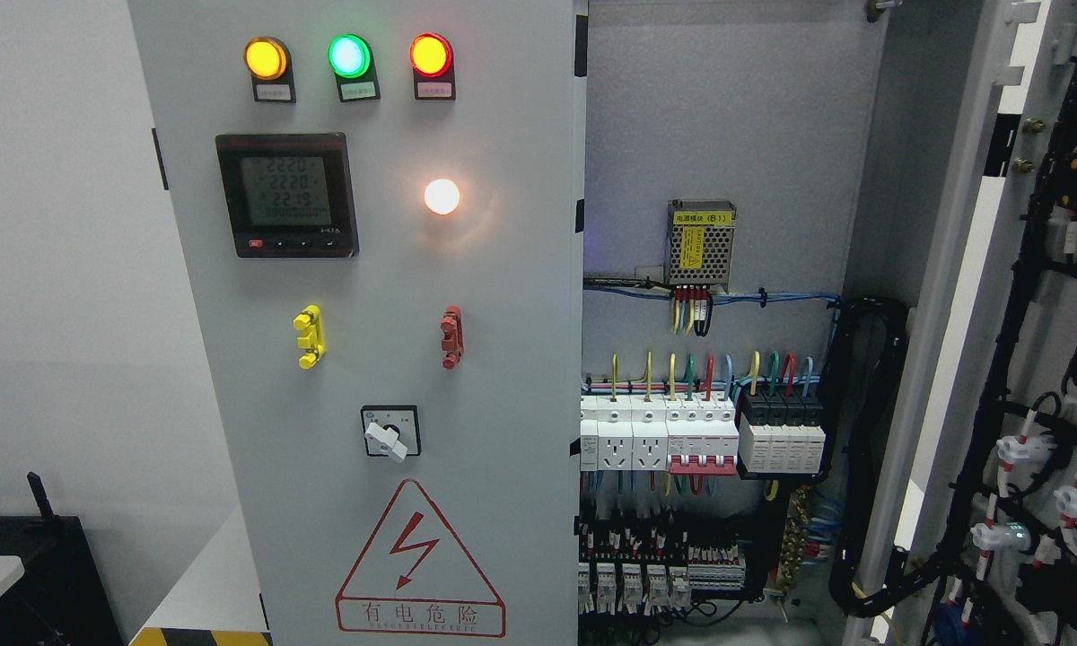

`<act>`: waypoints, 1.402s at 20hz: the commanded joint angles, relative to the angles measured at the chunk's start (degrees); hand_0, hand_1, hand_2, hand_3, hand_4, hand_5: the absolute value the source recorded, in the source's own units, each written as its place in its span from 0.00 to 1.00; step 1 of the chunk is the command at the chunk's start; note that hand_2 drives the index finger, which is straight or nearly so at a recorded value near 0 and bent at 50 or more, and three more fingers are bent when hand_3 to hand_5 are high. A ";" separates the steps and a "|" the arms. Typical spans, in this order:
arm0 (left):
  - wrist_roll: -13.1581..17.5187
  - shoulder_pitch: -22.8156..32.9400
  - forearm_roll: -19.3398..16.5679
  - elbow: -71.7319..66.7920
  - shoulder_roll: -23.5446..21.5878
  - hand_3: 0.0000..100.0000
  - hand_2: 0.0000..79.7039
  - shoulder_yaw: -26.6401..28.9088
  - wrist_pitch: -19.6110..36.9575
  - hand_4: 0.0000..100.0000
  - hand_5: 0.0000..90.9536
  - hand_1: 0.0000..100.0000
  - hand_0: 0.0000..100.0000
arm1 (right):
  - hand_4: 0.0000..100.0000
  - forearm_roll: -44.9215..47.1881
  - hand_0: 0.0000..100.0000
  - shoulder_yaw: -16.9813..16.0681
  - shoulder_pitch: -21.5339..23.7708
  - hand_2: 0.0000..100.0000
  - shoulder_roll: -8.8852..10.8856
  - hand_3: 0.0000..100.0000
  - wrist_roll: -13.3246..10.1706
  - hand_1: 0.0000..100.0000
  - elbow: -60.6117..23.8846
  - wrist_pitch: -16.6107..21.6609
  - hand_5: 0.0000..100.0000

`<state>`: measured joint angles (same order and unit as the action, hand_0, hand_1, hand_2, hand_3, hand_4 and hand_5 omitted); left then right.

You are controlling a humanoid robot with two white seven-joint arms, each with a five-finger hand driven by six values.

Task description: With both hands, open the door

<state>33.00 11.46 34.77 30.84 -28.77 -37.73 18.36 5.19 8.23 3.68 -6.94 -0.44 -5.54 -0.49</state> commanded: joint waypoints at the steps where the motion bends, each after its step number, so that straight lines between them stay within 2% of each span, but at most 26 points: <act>1: -0.39 -6.35 -4.26 -28.82 26.12 0.00 0.00 9.67 -5.86 0.00 0.00 0.00 0.00 | 0.00 -0.01 0.38 -0.06 0.27 0.00 0.26 0.00 -0.09 0.00 -1.93 0.05 0.00; 2: -1.00 -7.49 -5.84 -29.43 27.27 0.00 0.00 11.86 -7.71 0.00 0.00 0.00 0.00 | 0.00 -0.01 0.38 -0.15 0.27 0.00 0.44 0.00 -0.09 0.00 -2.54 0.05 0.00; 4: -4.06 -9.51 -10.31 -30.84 29.55 0.00 0.00 18.09 -9.74 0.00 0.00 0.00 0.00 | 0.00 -0.01 0.38 -0.50 0.27 0.00 0.70 0.00 -0.09 0.00 -4.12 0.05 0.00; 6: -7.84 -10.92 -17.85 -31.63 30.53 0.00 0.00 25.21 -10.28 0.00 0.00 0.00 0.00 | 0.00 -0.01 0.38 -0.50 0.27 0.00 0.70 0.00 -0.09 0.00 -5.27 0.05 0.00; 9: -11.01 -11.37 -29.20 -31.72 30.88 0.00 0.00 34.27 -10.45 0.00 0.00 0.00 0.00 | 0.00 -0.01 0.38 -0.59 0.27 0.00 0.62 0.00 -0.09 0.00 -5.45 0.05 0.00; 12: -13.22 -11.37 -36.16 -30.93 31.06 0.00 0.00 39.56 -11.07 0.00 0.00 0.00 0.00 | 0.00 -0.01 0.38 -0.59 0.27 0.00 0.44 0.00 -0.09 0.00 -5.45 0.05 0.00; 15: -14.10 -11.37 -39.06 -30.84 31.23 0.00 0.00 44.21 -11.24 0.00 0.00 0.00 0.00 | 0.00 -0.01 0.38 -0.59 0.27 0.00 0.18 0.00 -0.09 0.00 -5.53 0.05 0.00; 19: -14.54 -11.37 -44.69 -30.84 31.32 0.00 0.00 50.11 -11.60 0.00 0.00 0.00 0.00 | 0.00 -0.01 0.38 -0.59 0.27 0.00 0.18 0.00 -0.09 0.00 -5.53 0.05 0.00; 21: -14.97 -11.37 -44.88 -30.84 31.32 0.00 0.00 51.08 -11.68 0.00 0.00 0.00 0.00 | 0.00 -0.01 0.38 -0.59 0.27 0.00 0.26 0.00 -0.09 0.00 -5.53 0.05 0.00; 24: -19.36 -11.37 -45.84 -30.67 31.32 0.00 0.00 54.77 -13.08 0.00 0.00 0.00 0.00 | 0.00 -0.01 0.38 -0.59 0.19 0.00 0.35 0.00 -0.09 0.00 -5.53 0.05 0.00; 28: -19.37 -11.37 -46.19 -30.23 31.32 0.00 0.00 56.09 -13.35 0.00 0.00 0.00 0.00 | 0.00 -0.01 0.38 -0.50 0.27 0.00 0.53 0.00 -0.09 0.00 -6.93 0.05 0.00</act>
<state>14.18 0.09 -9.09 2.46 -0.23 6.21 5.25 5.20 7.72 3.94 -6.61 -0.53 -10.61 -0.49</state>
